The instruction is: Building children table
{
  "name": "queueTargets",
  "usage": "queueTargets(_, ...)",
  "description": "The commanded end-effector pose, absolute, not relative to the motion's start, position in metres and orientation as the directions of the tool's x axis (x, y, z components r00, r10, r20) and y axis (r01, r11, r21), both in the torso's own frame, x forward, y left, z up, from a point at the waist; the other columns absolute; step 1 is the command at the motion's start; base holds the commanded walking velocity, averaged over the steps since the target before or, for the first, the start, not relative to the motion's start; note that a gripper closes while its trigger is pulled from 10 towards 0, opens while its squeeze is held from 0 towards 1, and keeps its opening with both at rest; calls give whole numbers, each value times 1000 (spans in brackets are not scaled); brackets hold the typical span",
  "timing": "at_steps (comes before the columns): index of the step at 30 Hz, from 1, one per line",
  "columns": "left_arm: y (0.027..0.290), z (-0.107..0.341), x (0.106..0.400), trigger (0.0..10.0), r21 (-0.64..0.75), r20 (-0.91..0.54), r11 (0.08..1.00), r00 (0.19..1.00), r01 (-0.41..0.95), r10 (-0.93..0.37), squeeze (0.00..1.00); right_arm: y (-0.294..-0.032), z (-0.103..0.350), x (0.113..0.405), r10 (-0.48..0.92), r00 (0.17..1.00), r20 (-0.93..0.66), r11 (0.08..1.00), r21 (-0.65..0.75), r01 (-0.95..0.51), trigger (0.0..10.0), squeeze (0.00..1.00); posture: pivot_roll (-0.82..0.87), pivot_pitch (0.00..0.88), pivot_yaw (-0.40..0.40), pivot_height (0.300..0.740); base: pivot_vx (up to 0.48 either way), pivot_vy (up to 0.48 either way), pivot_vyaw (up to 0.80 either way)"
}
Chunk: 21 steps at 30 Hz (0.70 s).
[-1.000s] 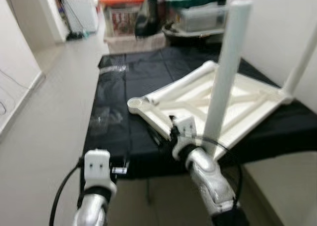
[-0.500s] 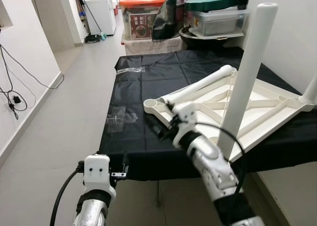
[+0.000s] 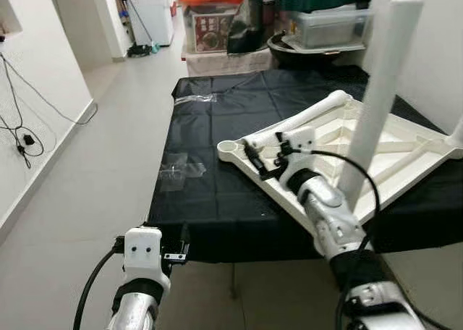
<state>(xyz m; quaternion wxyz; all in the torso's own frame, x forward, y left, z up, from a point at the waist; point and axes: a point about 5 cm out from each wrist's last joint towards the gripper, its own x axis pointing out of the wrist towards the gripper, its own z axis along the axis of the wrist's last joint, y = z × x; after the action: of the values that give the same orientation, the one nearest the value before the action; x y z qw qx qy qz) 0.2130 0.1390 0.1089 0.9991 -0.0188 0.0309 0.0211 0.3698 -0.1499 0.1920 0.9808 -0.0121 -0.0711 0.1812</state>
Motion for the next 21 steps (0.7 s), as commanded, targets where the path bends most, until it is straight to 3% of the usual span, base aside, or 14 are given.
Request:
queueTargets(1, 139, 108, 212, 10000, -26, -68, 999, 997, -43, 41, 0, -158, 197, 372, 339, 926, 165, 940, -38, -338, 10000, 0, -35, 0, 19, 740, 0, 0, 0)
queueTargets(7, 139, 107, 212, 10000, -23, -72, 999, 997, -38, 36, 0, -196, 202, 380, 220, 961, 164, 974, -84, -209, 10000, 0, -38, 0, 25, 740, 0, 0, 0)
queueTargets(11, 139, 107, 212, 10000, -24, -71, 999, 997, -39, 37, 0, -204, 204, 382, 195, 966, 170, 979, -93, -181, 10000, 0, -38, 0, 25, 740, 0, 0, 0)
queueTargets(21, 138, 107, 213, 10000, -32, -71, 998, 996, -49, 47, 0, -175, 216, 387, 299, 930, 215, 954, -95, -285, 10000, 0, -57, 0, 4, 740, 0, 0, 0)
